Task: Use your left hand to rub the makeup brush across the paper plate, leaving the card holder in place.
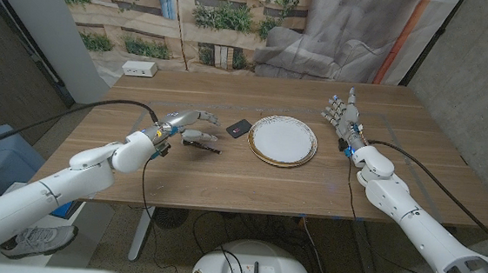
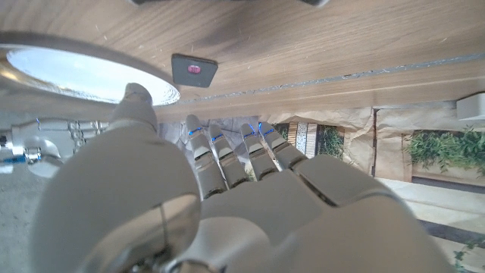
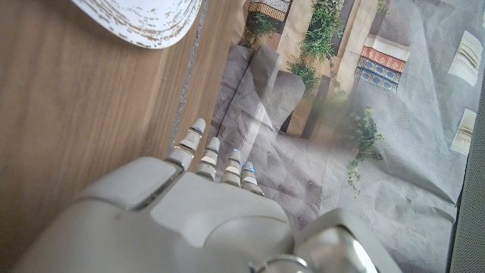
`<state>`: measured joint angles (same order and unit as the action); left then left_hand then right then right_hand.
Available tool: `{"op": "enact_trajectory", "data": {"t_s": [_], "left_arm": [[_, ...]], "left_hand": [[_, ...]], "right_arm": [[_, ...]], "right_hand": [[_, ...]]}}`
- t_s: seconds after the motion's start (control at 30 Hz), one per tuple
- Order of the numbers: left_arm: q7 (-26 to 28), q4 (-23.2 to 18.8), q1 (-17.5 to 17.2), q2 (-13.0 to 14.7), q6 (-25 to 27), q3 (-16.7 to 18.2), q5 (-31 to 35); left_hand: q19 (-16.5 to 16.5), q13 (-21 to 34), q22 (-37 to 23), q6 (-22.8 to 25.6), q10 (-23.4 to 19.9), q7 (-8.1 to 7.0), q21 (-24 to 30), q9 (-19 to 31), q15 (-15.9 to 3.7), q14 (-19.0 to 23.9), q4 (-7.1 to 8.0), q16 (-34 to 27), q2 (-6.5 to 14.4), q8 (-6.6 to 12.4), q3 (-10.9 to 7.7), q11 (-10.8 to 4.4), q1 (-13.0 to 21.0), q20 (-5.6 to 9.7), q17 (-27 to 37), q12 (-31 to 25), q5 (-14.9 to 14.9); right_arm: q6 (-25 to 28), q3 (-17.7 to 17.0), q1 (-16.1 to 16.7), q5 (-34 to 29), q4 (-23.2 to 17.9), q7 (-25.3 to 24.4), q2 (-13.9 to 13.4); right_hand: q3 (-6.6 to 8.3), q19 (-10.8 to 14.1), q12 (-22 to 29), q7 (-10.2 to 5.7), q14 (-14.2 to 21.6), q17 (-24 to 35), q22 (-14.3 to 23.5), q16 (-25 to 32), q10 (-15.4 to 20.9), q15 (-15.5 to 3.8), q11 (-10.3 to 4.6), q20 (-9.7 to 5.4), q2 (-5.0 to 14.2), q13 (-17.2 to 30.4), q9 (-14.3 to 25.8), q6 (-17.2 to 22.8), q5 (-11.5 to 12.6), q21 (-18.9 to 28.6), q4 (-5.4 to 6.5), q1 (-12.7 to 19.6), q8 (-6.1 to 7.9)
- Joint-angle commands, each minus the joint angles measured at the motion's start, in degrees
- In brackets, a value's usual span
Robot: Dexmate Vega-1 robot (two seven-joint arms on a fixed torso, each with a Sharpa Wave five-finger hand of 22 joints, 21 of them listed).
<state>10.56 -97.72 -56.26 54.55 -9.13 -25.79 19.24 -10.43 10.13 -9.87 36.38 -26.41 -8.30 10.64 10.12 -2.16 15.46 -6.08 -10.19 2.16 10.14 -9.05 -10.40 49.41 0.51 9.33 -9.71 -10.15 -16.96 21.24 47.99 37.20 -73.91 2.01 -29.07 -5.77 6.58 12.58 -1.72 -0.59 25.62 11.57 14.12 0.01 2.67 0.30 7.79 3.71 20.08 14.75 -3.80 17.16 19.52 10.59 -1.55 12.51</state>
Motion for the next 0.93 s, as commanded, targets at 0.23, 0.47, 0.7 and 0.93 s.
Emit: {"op": "enact_trajectory", "data": {"t_s": [0.23, 0.47, 0.7, 0.93], "left_arm": [[5.62, 4.77, -2.86, -6.98, -4.77, 2.67, -13.87], [5.72, 5.31, -3.87, -9.01, -4.63, 3.73, -19.09], [5.95, 5.73, -4.33, -11.63, -3.22, 4.68, -24.62], [6.38, 6.75, -4.05, -14.01, -2.21, 4.84, -28.52]], "left_hand": [[-0.32, -0.06, 0.01, -4.12, 3.61, 0.82, 0.36, 0.16, -3.24, 0.48, 0.33, 0.12, 1.77, -0.5, -0.39, 1.35, -2.44, 1.04, 0.1, -0.08, -0.07], [0.83, -0.11, 0.01, -10.23, 7.03, 2.05, 0.06, 0.03, -2.49, -1.41, 0.55, 0.46, 2.96, -0.69, -0.5, 3.79, -5.47, 2.03, 0.07, -0.31, 0.12], [1.2, -0.12, 0.02, -10.82, 7.97, 2.5, 0.02, 0.02, -2.11, -2.04, 1.07, 0.47, 3.39, -0.37, -0.36, 4.38, -7.07, 2.26, 0.17, -0.3, 0.12], [1.34, -0.14, 0.03, -10.6, 7.87, 2.62, 0.03, -0.02, -1.9, -2.07, 0.85, 0.38, 3.8, -0.1, -0.65, 4.44, -7.17, 2.17, 0.12, -0.53, 0.05]], "right_arm": [[-0.04, 0.01, 0.0, -0.01, 0.01, -0.01, 0.0], [-0.04, 0.01, -0.01, -0.01, 0.01, -0.01, 0.01], [-0.04, 0.01, -0.01, -0.01, 0.0, -0.01, 0.01], [-0.04, 0.01, 0.0, 0.0, 0.0, -0.01, 0.0]], "right_hand": [[-0.03, 0.01, 0.39, 0.05, -0.07, 0.19, 0.32, 0.2, -0.47, 0.51, 0.23, 0.37, 5.71, 0.05, 0.15, -0.48, 0.35, 0.34, 0.26, 0.32, 0.28], [-0.04, 0.01, 0.38, 0.04, -0.04, 0.19, 0.33, 0.21, -0.5, 0.4, 0.1, 0.38, 5.7, 0.06, 0.15, -0.49, 0.35, 0.34, 0.26, 0.32, 0.27], [-0.04, 0.04, 0.4, 0.01, -0.05, 0.19, 0.33, 0.21, -0.43, 0.44, 0.1, 0.39, 5.7, 0.06, 0.15, -0.48, 0.35, 0.36, 0.26, 0.32, 0.28], [-0.03, 0.05, 0.41, 0.02, -0.01, 0.19, 0.33, 0.22, -0.42, 0.49, 0.07, 0.38, 5.7, 0.06, 0.15, -0.46, 0.35, 0.36, 0.26, 0.32, 0.29]]}}
